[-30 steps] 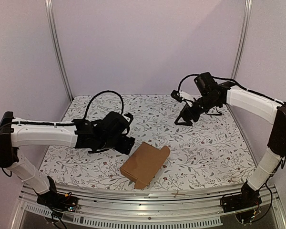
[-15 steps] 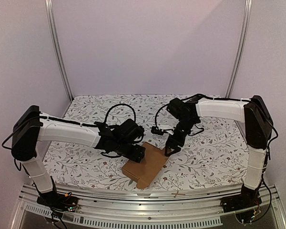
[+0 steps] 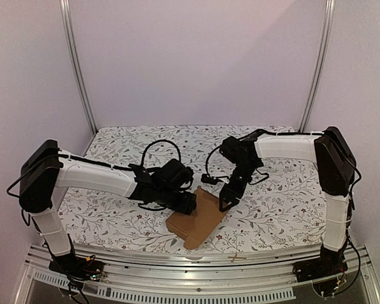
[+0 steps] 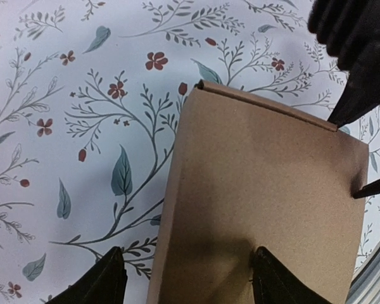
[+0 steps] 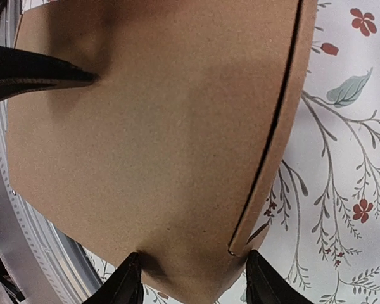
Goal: Fold the paper box
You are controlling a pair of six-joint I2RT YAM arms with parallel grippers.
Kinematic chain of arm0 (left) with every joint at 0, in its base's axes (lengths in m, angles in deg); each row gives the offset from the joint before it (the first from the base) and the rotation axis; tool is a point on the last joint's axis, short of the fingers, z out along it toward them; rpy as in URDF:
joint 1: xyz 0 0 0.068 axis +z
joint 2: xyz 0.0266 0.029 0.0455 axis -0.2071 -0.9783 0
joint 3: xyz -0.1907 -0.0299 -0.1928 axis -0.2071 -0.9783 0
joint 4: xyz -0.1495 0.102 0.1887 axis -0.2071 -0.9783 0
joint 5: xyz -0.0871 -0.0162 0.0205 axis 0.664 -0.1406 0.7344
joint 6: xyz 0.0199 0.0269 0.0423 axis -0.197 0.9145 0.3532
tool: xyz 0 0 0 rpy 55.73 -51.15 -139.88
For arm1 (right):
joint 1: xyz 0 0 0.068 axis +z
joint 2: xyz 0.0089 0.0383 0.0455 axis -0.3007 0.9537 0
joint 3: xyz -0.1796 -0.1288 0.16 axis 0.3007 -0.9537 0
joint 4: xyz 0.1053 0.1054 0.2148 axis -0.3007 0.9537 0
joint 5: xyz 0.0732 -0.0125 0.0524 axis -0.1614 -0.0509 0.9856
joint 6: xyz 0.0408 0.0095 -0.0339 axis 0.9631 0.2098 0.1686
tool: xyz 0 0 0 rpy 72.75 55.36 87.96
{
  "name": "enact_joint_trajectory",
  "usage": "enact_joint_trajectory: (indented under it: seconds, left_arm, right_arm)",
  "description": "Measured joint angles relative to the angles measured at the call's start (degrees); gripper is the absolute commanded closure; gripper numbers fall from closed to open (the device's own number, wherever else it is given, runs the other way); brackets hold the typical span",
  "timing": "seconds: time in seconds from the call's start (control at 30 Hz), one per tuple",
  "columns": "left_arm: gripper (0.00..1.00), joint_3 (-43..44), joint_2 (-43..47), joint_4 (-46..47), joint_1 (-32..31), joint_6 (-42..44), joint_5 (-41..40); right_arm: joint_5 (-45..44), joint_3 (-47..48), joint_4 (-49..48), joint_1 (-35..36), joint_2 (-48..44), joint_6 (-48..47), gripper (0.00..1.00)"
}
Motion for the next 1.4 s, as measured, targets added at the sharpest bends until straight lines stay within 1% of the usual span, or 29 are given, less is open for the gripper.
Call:
enact_joint_trajectory:
  seconds: [0.17, 0.23, 0.4, 0.67, 0.87, 1.03, 1.2, 1.27, 1.37, 1.4]
  left_arm:
    - [0.33, -0.7, 0.0, 1.4, 0.0, -1.1, 0.5]
    - [0.34, -0.8, -0.1, 1.7, 0.0, -1.6, 0.7]
    - [0.34, -1.2, -0.2, 2.7, 0.0, -2.4, 0.9]
    - [0.34, -1.7, -0.3, 4.2, 0.0, -3.0, 1.2]
    - [0.34, -1.8, -0.3, 4.3, 0.0, -3.0, 1.3]
    - [0.34, -1.9, -0.3, 4.5, 0.1, -3.0, 1.3]
    - [0.34, -2.0, -0.3, 4.6, 0.3, -2.8, 1.4]
    - [0.34, -2.0, -0.3, 4.7, 0.4, -2.7, 1.4]
    - [0.35, -2.1, -0.3, 4.9, 0.5, -2.2, 1.5]
    - [0.35, -2.1, -0.3, 5.0, 0.5, -2.0, 1.6]
  right_arm:
    - [1.7, 1.9, 2.3, -0.2, 2.2, 2.6, 0.64]
    - [3.2, 3.0, 3.6, -0.9, 3.3, 3.5, 0.68]
    - [11.6, 4.9, 7.0, -5.0, 6.6, 7.2, 0.76]
    - [25.0, 6.1, 11.0, -9.2, 11.5, 10.3, 0.81]
    - [29.6, 6.5, 12.1, -10.4, 13.6, 11.5, 0.8]
    - [34.1, 6.7, 12.9, -11.2, 15.6, 12.2, 0.84]
    - [36.7, 6.7, 13.9, -11.6, 16.5, 12.3, 0.83]
    - [37.4, 6.8, 14.9, -11.7, 16.9, 11.8, 0.88]
    - [38.9, 7.3, 16.7, -11.9, 17.8, 10.2, 1.0]
    - [39.6, 7.3, 17.4, -12.0, 17.9, 9.7, 1.0]
